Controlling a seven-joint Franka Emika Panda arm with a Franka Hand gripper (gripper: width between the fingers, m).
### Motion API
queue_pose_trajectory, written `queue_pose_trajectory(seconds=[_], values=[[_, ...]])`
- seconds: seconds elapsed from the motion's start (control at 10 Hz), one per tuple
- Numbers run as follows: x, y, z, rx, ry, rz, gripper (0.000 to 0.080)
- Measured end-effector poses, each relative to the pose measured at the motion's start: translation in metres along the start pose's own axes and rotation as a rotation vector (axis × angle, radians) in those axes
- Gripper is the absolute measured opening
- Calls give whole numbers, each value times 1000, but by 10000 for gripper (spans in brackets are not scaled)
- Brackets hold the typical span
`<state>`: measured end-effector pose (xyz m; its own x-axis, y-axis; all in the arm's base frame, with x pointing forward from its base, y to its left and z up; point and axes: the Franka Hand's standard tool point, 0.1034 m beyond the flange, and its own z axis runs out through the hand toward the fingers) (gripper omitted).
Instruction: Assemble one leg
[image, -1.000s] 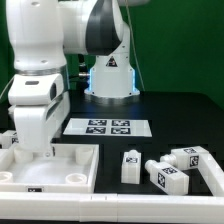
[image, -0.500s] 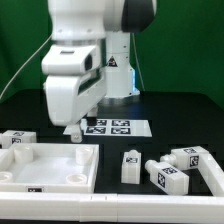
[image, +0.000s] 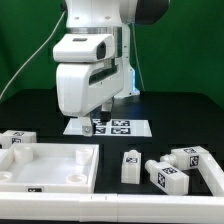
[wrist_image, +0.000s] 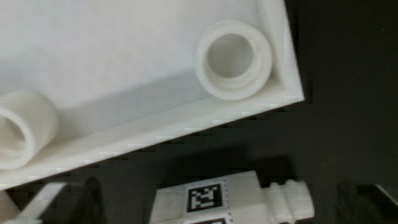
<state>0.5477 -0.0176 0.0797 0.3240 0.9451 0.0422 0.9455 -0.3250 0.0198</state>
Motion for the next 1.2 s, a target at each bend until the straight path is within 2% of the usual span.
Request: queue_pose_trajectory(seconds=[0.2,0.4,0.6,0.7,1.0,1.2], values=[[-1,0,0,0,2,162,649],[-7,-1,2,4,3,452,649],[10,-4,2,2,5,770,649],[15,-5,3,4,7,833,649],[18,-6,3,23,23,995,649],[26,-9,2,47,-2,1228,649]])
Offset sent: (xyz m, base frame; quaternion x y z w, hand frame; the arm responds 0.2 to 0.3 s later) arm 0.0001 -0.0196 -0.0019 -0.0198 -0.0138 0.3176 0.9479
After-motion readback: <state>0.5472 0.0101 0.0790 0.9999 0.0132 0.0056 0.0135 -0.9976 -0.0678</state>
